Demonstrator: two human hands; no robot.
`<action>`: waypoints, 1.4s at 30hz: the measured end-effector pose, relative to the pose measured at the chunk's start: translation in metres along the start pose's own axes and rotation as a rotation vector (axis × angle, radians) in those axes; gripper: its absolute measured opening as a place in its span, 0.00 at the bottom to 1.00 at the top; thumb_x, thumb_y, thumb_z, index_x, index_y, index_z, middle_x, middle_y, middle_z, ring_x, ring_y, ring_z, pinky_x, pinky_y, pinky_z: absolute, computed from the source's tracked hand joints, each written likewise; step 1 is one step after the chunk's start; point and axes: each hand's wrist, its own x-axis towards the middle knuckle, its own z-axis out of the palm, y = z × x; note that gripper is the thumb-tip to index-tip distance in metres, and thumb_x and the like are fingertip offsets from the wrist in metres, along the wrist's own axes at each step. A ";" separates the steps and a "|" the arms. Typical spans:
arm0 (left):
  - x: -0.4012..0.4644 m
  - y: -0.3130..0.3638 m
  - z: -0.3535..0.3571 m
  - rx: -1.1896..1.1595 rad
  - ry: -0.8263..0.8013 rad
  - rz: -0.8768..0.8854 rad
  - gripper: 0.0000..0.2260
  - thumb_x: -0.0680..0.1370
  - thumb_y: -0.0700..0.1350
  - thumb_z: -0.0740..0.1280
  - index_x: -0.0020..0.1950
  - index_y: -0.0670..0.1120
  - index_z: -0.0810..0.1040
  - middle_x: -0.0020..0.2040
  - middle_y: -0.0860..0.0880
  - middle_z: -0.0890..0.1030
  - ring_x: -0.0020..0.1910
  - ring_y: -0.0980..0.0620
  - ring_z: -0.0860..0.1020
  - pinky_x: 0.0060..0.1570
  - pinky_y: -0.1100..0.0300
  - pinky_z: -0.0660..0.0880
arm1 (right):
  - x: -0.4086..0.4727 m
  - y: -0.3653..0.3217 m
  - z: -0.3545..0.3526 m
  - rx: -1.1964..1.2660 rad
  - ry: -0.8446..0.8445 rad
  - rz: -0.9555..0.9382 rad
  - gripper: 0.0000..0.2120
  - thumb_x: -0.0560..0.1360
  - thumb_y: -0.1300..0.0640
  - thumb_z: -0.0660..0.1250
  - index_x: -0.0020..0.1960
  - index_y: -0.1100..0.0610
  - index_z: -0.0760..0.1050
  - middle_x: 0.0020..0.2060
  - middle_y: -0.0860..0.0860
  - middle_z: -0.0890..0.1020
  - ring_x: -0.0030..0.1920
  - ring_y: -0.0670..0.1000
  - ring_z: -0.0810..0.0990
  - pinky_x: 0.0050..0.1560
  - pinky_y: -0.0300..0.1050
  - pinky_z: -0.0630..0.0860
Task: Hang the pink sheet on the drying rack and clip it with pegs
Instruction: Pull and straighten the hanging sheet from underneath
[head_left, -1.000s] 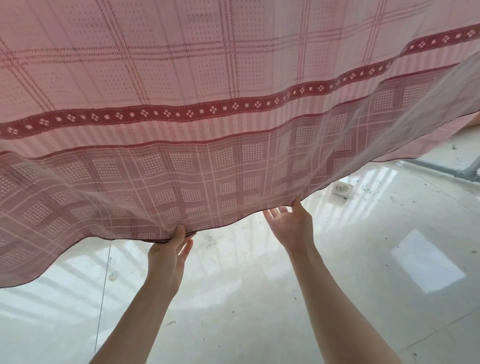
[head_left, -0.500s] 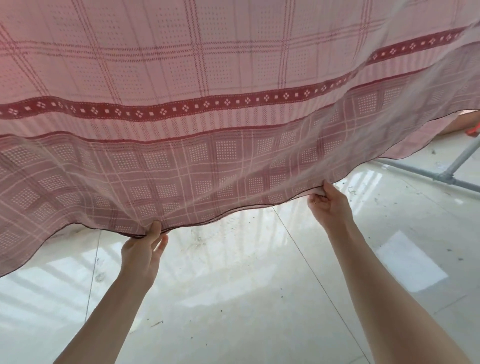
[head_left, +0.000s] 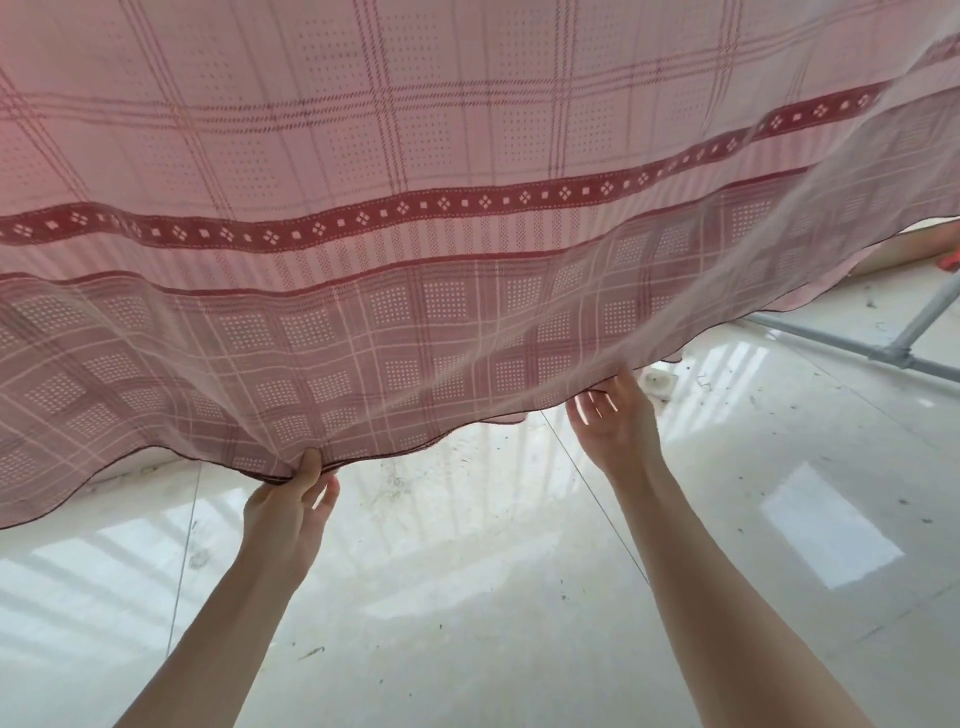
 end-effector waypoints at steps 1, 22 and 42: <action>0.000 0.001 -0.002 0.010 -0.008 0.006 0.08 0.76 0.34 0.63 0.42 0.46 0.73 0.31 0.56 0.82 0.44 0.55 0.77 0.48 0.57 0.72 | 0.001 0.004 0.003 0.001 -0.029 0.021 0.06 0.74 0.53 0.68 0.47 0.55 0.77 0.38 0.48 0.83 0.44 0.47 0.82 0.50 0.44 0.77; 0.010 0.007 -0.003 0.055 -0.017 -0.002 0.09 0.75 0.31 0.63 0.41 0.45 0.74 0.37 0.51 0.80 0.43 0.52 0.78 0.45 0.56 0.73 | -0.010 0.025 -0.024 0.264 -0.022 -0.110 0.08 0.77 0.68 0.60 0.54 0.63 0.74 0.52 0.53 0.81 0.57 0.48 0.78 0.62 0.48 0.72; -0.024 -0.089 0.124 0.111 -0.606 -0.452 0.31 0.65 0.56 0.72 0.64 0.48 0.69 0.66 0.48 0.72 0.67 0.49 0.67 0.65 0.48 0.64 | -0.047 0.038 -0.041 0.150 -0.088 -0.013 0.07 0.75 0.66 0.64 0.52 0.66 0.77 0.48 0.55 0.84 0.50 0.49 0.83 0.54 0.44 0.78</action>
